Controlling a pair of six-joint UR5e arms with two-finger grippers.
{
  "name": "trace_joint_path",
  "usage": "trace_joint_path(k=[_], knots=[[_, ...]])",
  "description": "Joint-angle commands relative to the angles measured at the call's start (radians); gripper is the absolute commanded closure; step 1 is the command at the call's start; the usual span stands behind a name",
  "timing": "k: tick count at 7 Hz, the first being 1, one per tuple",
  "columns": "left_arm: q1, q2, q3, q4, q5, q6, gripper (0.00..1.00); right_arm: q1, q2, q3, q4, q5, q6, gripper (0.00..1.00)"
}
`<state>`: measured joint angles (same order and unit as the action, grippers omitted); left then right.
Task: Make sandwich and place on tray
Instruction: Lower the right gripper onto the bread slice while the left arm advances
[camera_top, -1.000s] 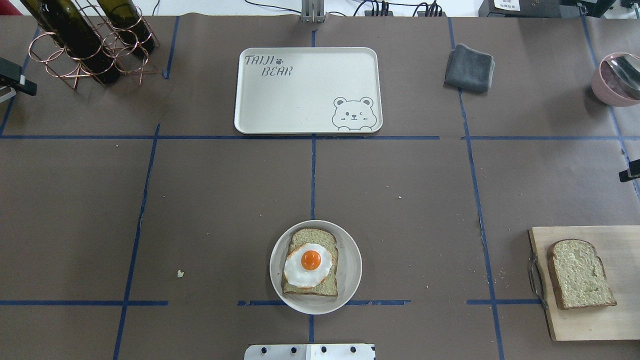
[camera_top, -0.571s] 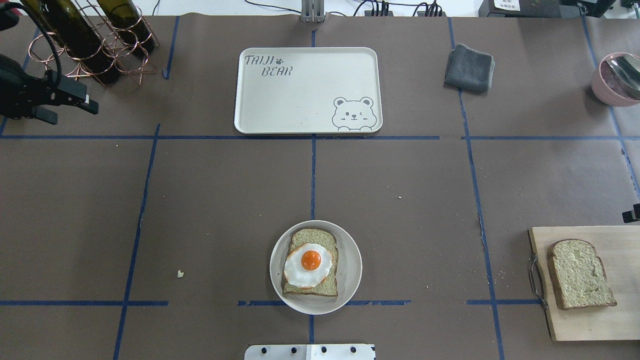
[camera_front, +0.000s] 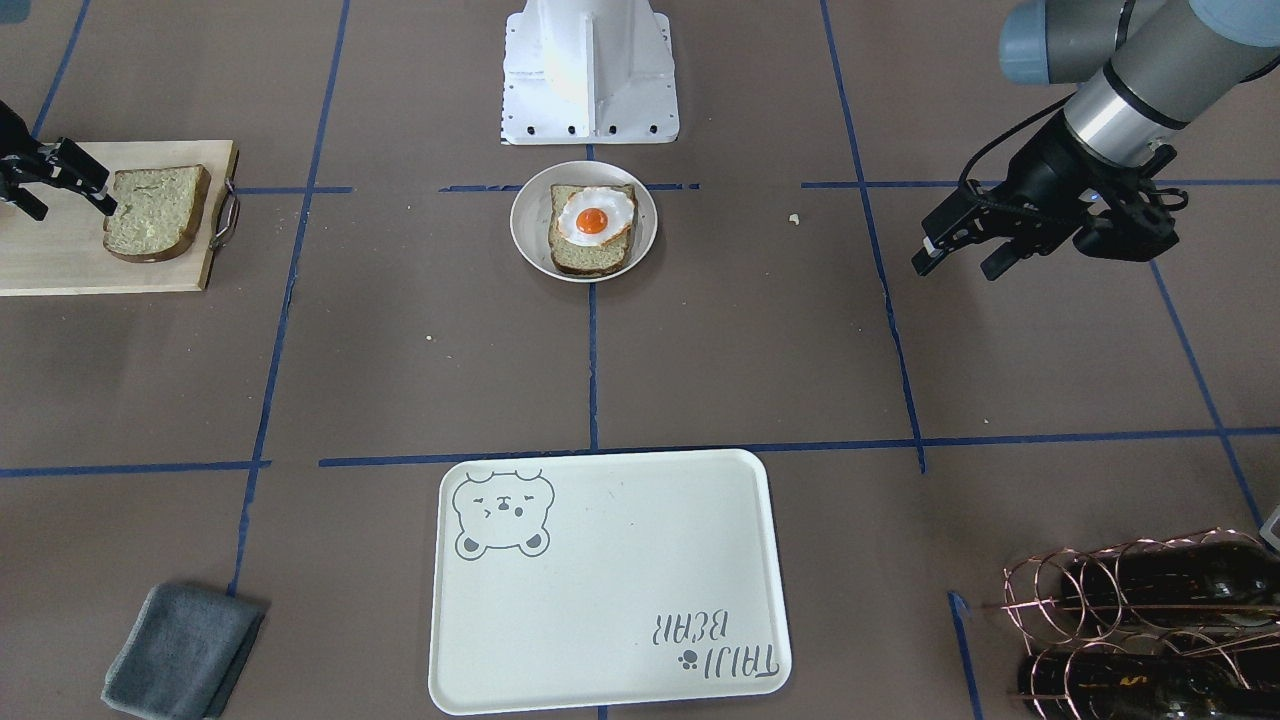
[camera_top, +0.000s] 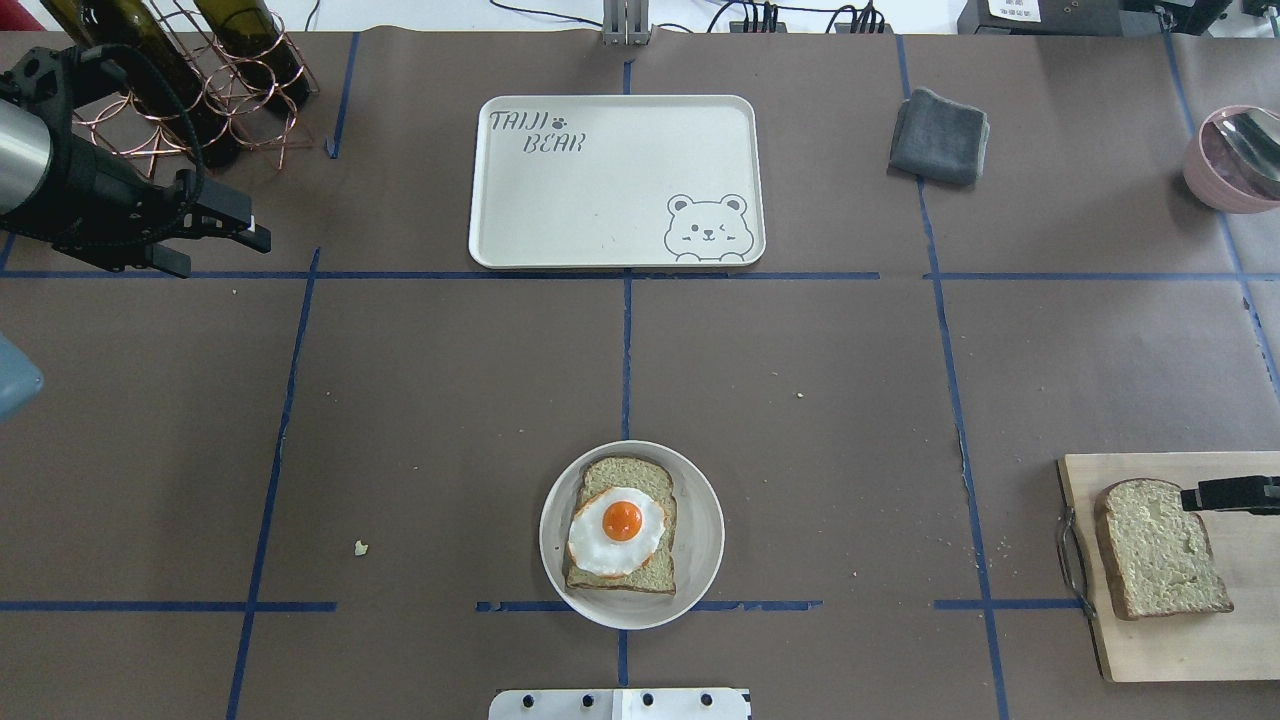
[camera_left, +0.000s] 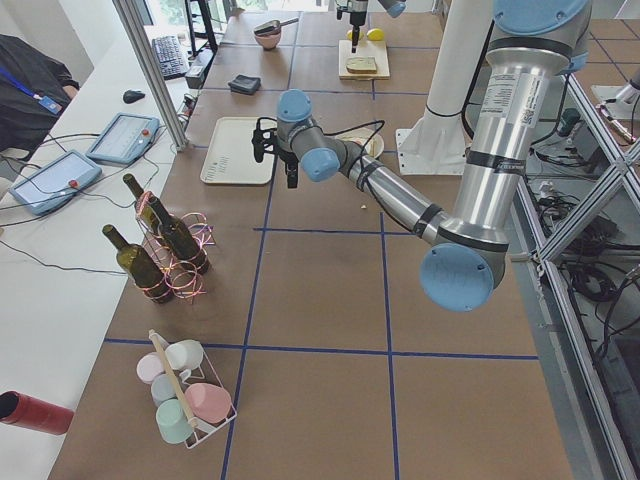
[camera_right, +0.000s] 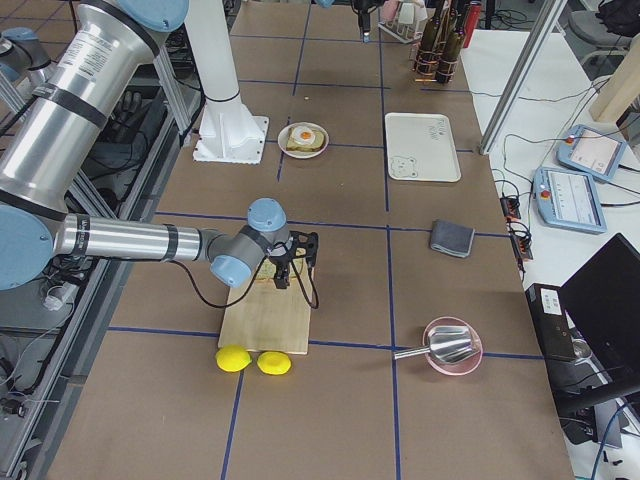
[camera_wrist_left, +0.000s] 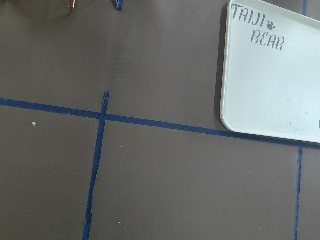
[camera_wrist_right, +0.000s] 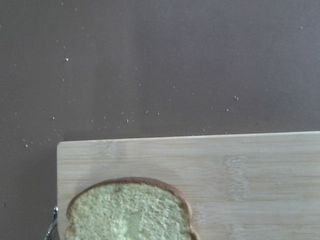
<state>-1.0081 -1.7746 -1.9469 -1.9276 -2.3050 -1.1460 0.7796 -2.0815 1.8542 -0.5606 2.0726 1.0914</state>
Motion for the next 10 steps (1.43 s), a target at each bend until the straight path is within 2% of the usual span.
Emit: trace_joint_path(k=[1,2,3,4,5,6,7,10], knots=[[0.005,-0.006,0.000,-0.001,0.001,-0.015,0.00,-0.081,-0.005,-0.044,0.053,-0.040,0.039,0.03],[0.005,-0.009,0.000,-0.001,0.001,-0.015,0.00,-0.094,-0.005,-0.047,0.053,-0.040,0.039,0.10],[0.005,-0.008,0.002,-0.001,0.003,-0.015,0.00,-0.095,-0.003,-0.047,0.053,-0.039,0.039,0.22],[0.005,-0.008,0.000,-0.001,0.003,-0.015,0.00,-0.094,-0.003,-0.049,0.053,-0.035,0.039,0.38],[0.005,-0.008,0.002,-0.001,0.003,-0.014,0.00,-0.094,-0.003,-0.049,0.053,-0.031,0.039,0.58],[0.005,-0.008,0.003,-0.001,0.003,-0.014,0.00,-0.094,-0.003,-0.049,0.053,-0.028,0.039,0.83],[0.005,-0.008,0.005,-0.001,0.003,-0.014,0.00,-0.094,-0.003,-0.049,0.054,-0.028,0.038,1.00],[0.005,-0.009,0.006,-0.001,0.003,-0.014,0.00,-0.094,-0.003,-0.047,0.064,-0.017,0.028,1.00]])
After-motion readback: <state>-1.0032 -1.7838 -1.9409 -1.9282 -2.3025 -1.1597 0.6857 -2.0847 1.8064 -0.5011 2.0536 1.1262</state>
